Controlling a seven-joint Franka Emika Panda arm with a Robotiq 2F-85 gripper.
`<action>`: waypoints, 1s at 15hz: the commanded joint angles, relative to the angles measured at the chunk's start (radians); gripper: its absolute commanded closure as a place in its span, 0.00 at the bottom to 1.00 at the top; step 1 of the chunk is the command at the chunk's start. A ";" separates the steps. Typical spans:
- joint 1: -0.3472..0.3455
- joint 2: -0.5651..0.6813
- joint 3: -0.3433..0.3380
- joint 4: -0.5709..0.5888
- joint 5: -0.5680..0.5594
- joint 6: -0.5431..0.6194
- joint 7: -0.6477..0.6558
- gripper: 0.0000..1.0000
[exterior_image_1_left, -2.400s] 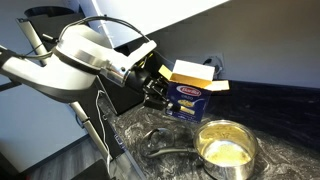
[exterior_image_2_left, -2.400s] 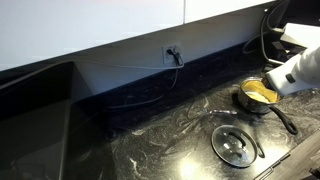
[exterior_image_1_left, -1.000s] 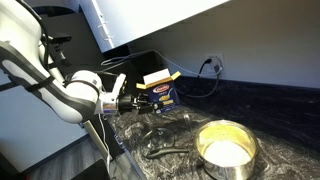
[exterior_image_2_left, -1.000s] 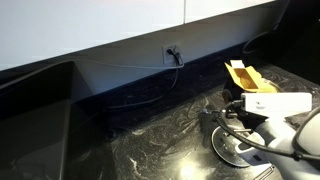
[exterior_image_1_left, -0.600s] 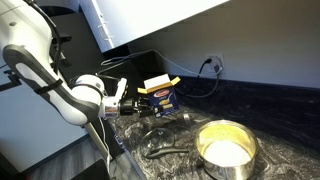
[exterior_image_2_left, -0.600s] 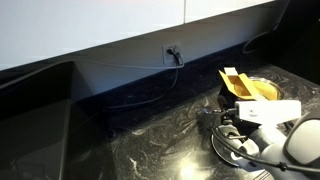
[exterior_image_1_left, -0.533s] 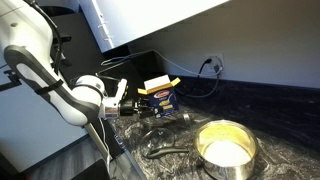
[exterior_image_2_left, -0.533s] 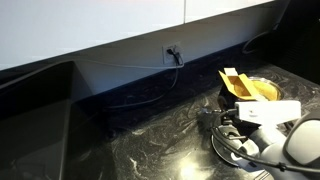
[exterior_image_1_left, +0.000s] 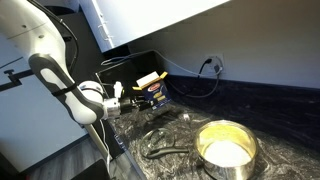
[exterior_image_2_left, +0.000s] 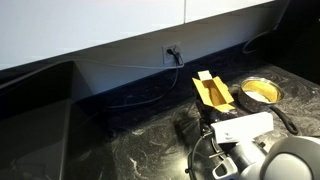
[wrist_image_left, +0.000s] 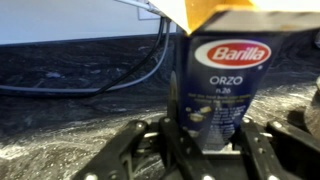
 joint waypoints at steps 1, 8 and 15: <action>0.023 0.079 -0.002 0.077 -0.066 -0.034 -0.034 0.82; 0.021 0.210 -0.033 0.169 -0.139 -0.006 -0.040 0.82; 0.014 0.313 -0.045 0.246 -0.152 0.034 -0.028 0.82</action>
